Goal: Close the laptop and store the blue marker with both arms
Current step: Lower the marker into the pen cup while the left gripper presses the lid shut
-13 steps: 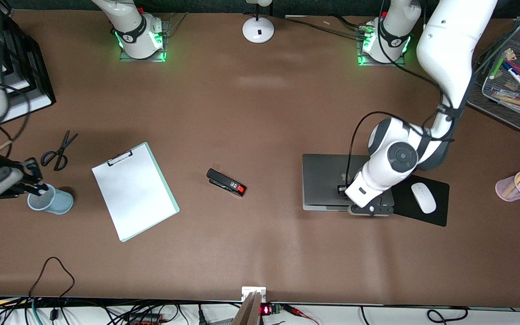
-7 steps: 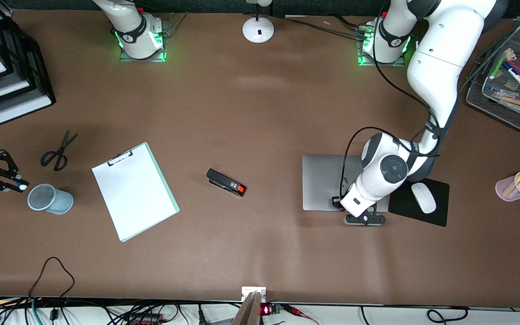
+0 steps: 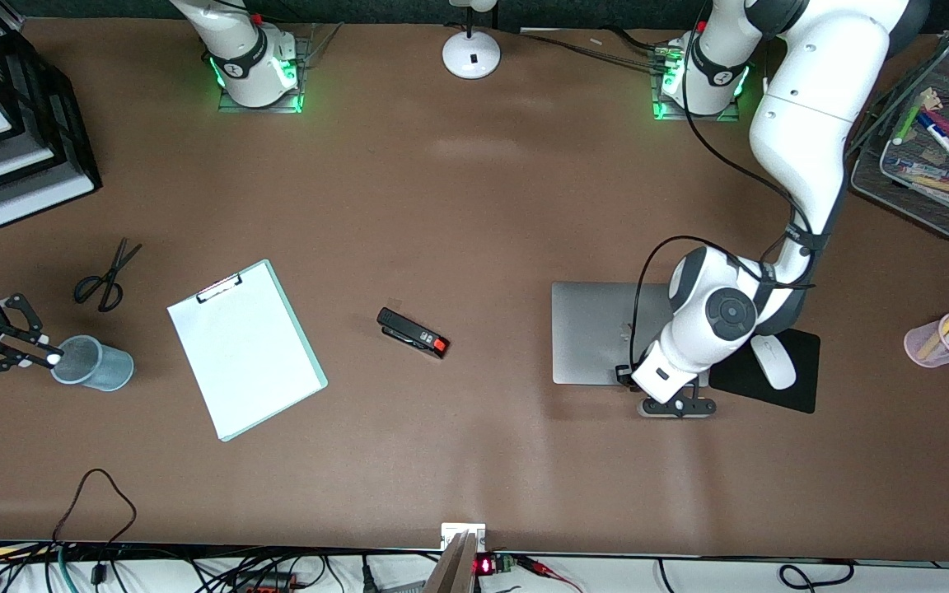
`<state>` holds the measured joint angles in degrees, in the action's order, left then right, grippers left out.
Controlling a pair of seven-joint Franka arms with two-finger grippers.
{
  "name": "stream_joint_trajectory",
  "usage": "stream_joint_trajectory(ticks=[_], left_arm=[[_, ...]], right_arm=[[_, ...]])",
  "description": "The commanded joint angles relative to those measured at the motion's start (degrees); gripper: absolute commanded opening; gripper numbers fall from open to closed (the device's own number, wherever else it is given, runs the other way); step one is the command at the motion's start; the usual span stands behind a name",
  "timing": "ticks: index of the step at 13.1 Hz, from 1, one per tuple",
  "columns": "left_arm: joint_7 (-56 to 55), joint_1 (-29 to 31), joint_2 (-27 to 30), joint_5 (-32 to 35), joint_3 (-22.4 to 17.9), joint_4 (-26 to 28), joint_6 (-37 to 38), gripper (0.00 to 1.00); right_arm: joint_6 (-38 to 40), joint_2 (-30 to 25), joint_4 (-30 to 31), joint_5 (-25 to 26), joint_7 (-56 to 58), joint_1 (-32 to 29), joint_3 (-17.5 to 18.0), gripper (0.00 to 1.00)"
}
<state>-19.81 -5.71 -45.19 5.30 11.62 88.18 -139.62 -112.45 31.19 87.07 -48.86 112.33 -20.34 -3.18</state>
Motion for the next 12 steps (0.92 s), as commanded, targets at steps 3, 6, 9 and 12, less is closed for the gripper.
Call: stream_joint_trajectory(ticks=[3,6,9,12], left_arm=[[0.3,0.6,8.3,1.2,0.2,-4.4,18.6,0.0],[0.6,1.5,13.0,1.0,0.6,-4.6,26.1,0.0],[3.6,1.9,17.0,0.9,0.7,-4.8,32.6,0.0],[9.1,4.1,19.3,0.8,0.9,-6.4,39.2,0.0]], right_arm=[[0.6,4.2,-0.7,-6.6,7.2,-2.5,0.8,0.0],[1.2,5.4,-0.7,-6.9,7.7,-3.3,0.9,0.01],[2.7,6.3,-0.7,-7.0,6.8,-4.1,0.8,1.0],[2.7,5.6,-0.9,-7.0,0.1,-3.9,0.8,1.0]])
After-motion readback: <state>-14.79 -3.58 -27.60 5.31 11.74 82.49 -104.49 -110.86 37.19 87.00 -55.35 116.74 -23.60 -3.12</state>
